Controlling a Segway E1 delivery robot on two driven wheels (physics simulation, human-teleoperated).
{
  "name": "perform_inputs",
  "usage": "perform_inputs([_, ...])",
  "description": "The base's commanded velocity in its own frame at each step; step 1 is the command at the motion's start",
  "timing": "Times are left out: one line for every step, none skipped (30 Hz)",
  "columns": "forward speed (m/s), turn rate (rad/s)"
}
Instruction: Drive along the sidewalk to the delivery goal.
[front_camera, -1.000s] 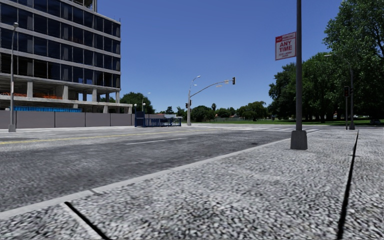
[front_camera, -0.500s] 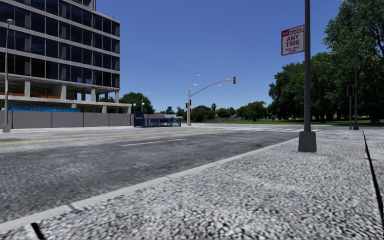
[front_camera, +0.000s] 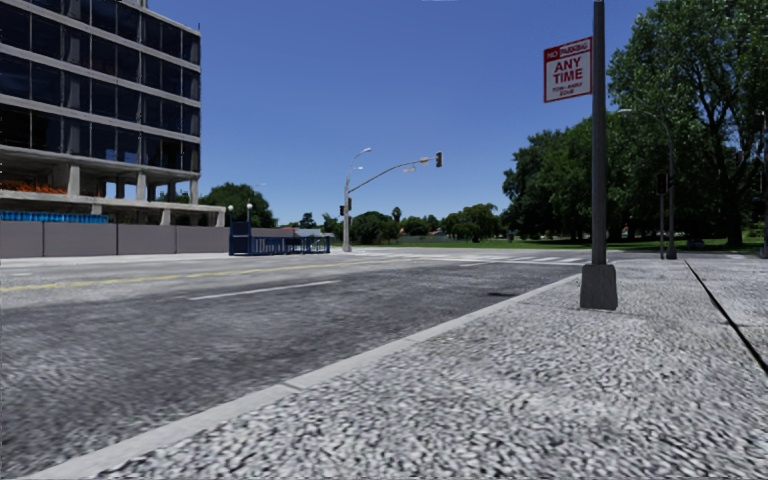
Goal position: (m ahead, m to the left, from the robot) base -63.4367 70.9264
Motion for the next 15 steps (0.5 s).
perform_inputs([1.24,-0.81])
perform_inputs([1.24,-0.81])
perform_inputs([1.27,-0.82])
perform_inputs([1.3,-0.82])
perform_inputs([1.32,-0.82])
perform_inputs([1.32,-0.82])
perform_inputs([1.34,-0.82])
perform_inputs([1.35,-0.83])
perform_inputs([1.35,-0.83])
perform_inputs([1.35,-0.83])
perform_inputs([1.35,-0.83])
perform_inputs([1.35,-0.83])
perform_inputs([1.35,-0.83])
perform_inputs([1.35,-0.83])
perform_inputs([1.35,-0.83])
